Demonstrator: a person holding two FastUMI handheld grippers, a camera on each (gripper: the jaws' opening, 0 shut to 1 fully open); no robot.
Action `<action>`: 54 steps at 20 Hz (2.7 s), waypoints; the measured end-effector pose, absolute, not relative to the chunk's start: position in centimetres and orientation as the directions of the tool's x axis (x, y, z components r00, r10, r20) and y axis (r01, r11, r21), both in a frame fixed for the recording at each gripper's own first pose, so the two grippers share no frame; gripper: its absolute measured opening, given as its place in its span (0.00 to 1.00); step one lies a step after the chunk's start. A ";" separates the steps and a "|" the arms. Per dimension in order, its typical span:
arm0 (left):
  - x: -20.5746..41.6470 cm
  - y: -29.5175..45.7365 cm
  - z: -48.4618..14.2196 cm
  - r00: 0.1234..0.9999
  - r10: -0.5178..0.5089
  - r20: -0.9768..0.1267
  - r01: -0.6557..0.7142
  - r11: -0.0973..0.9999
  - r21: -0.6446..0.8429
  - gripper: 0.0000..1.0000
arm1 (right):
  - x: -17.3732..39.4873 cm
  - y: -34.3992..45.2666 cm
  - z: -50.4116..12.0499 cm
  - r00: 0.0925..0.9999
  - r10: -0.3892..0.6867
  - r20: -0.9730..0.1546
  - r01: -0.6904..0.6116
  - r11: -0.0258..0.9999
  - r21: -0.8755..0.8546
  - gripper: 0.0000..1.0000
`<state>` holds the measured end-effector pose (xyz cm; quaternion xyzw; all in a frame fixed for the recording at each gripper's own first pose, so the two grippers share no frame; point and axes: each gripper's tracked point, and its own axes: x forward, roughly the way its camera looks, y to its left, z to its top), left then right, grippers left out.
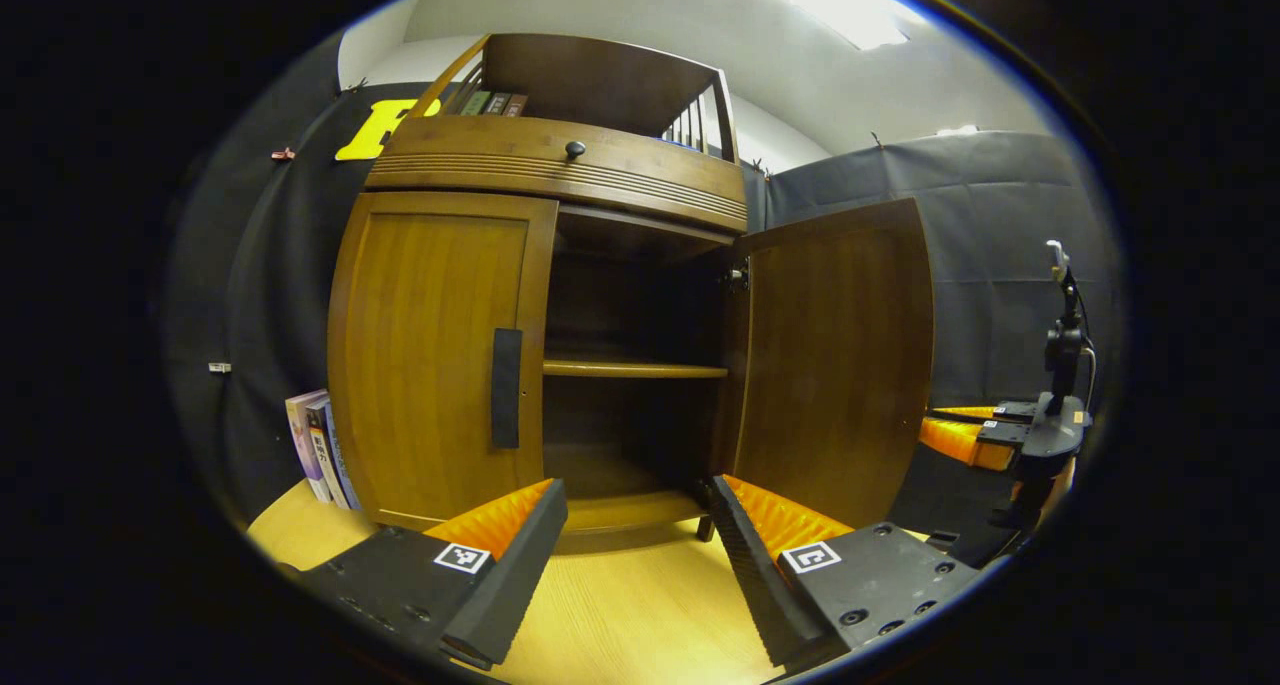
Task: Open the right door of the double-door shoe cabinet with the right hand, and open the left door with the left hand.
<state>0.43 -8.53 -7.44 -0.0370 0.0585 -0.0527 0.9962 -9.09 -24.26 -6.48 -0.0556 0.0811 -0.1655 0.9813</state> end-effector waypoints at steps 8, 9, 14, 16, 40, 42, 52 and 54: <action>2.8 -8.7 -7.5 0.990 -0.111 -0.085 0.107 0.993 -0.056 0.90 | -8.9 -13.7 -4.4 0.995 -0.012 -0.102 0.014 1.000 0.022 0.74; 3.5 -8.0 -7.3 0.994 -0.083 -0.071 0.080 0.996 -0.040 0.90 | -8.7 -12.8 -3.9 0.995 0.012 -0.095 -0.008 0.999 0.046 0.85; 8.0 -1.5 -5.7 0.988 0.152 0.040 -0.152 0.988 0.002 0.89 | -7.7 -10.9 -3.0 0.994 0.071 -0.083 -0.064 0.994 0.088 0.97; 10.4 0.5 -5.4 0.979 0.195 0.066 -0.196 0.981 0.008 0.89 | -7.4 -11.0 -2.9 0.995 0.066 -0.079 -0.062 0.996 0.062 0.99; 19.8 5.9 -8.7 0.983 0.172 0.062 -0.169 0.984 -0.052 0.33 | -4.7 -15.1 -4.1 0.993 -0.083 -0.089 0.079 0.996 -0.048 0.97; 18.5 5.8 -8.6 0.987 0.151 0.050 -0.147 0.987 -0.070 0.31 | -5.2 -15.0 -3.9 0.992 -0.094 -0.086 0.089 0.994 -0.056 0.99; 9.9 6.2 -7.6 1.000 0.017 0.003 -0.017 0.999 -0.032 0.30 | -5.4 -12.1 -4.4 0.991 -0.086 -0.099 0.088 0.996 0.017 0.99; 8.5 6.6 -7.4 1.000 0.005 0.000 -0.005 1.000 -0.012 0.30 | -5.2 -11.1 -4.5 0.992 -0.067 -0.110 0.073 0.996 0.045 0.97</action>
